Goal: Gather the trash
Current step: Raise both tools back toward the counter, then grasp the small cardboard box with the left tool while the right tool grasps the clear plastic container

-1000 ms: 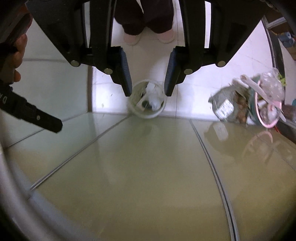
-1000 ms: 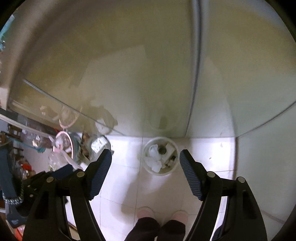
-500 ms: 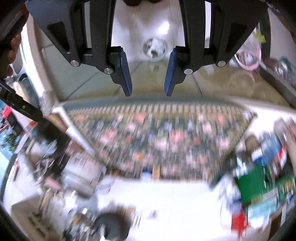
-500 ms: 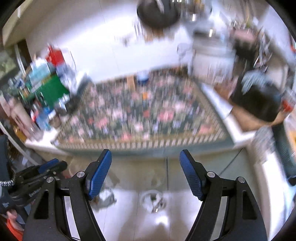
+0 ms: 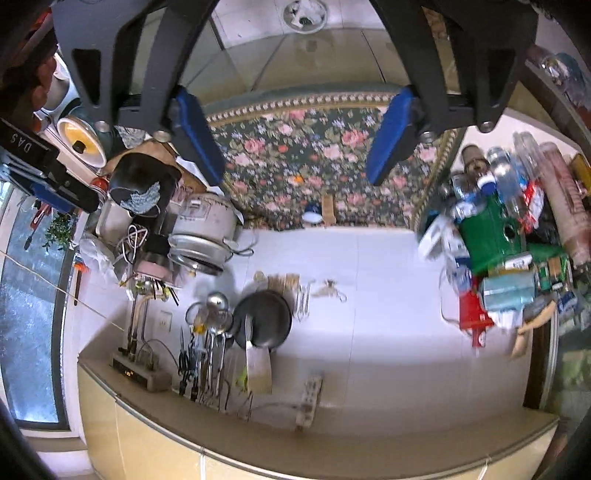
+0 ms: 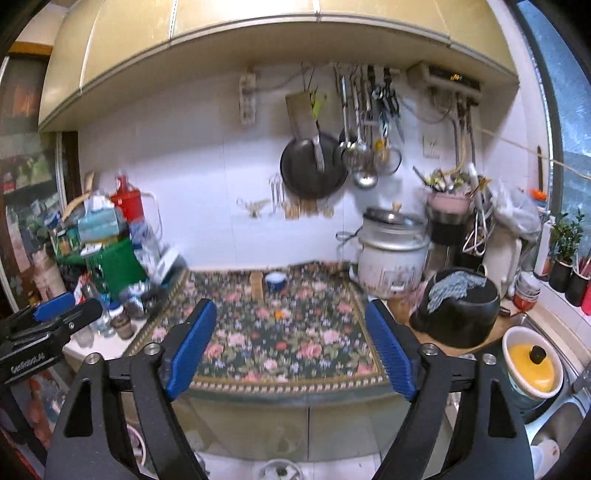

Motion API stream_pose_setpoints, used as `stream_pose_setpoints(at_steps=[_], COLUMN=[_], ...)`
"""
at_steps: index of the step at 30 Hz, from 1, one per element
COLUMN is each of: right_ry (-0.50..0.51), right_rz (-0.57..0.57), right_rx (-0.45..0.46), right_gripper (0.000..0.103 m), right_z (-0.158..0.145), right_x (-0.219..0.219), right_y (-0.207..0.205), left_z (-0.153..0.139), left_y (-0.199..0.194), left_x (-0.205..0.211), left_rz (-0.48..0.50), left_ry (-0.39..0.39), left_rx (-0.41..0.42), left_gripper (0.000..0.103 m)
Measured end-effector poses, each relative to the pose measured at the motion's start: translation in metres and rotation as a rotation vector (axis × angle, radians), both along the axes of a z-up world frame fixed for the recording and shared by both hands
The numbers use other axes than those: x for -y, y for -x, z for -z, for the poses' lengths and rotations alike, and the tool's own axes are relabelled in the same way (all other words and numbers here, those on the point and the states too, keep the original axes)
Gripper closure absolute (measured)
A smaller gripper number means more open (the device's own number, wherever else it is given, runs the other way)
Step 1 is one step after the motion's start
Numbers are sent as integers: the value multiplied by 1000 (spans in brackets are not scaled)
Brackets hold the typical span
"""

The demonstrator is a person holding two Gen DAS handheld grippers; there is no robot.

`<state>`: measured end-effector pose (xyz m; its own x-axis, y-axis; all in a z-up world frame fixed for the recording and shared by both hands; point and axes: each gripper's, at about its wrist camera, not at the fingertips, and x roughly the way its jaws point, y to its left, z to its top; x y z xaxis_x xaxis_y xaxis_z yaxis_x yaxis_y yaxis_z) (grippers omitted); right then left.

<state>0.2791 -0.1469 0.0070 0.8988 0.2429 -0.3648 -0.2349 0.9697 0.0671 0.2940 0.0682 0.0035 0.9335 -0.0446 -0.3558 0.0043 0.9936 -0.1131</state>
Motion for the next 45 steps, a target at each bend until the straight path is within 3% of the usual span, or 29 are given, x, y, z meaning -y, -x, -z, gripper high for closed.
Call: stream_pose_setpoints(at_steps=[4, 10, 28, 37, 45], right_ry=[-11, 4, 47, 50, 71], right_rz=[16, 4, -183, -219, -123], right_rx=[32, 52, -24, -123, -191], right_gripper=[15, 14, 14, 14, 14], right_z=[-6, -4, 7, 35, 63], right_x=[3, 5, 14, -5, -39], right_y=[-8, -39, -234, -311, -364], left_z=[-3, 1, 8, 57, 124], left_y=[-8, -45, -259, -357, -455], left_x=[1, -2, 25, -4, -55], left_rz=[-25, -53, -172, -235, -201], left_ry=[-28, -7, 13, 44, 50], left_rx=[17, 29, -27, -170, -336], left_gripper=[7, 6, 6, 6, 8])
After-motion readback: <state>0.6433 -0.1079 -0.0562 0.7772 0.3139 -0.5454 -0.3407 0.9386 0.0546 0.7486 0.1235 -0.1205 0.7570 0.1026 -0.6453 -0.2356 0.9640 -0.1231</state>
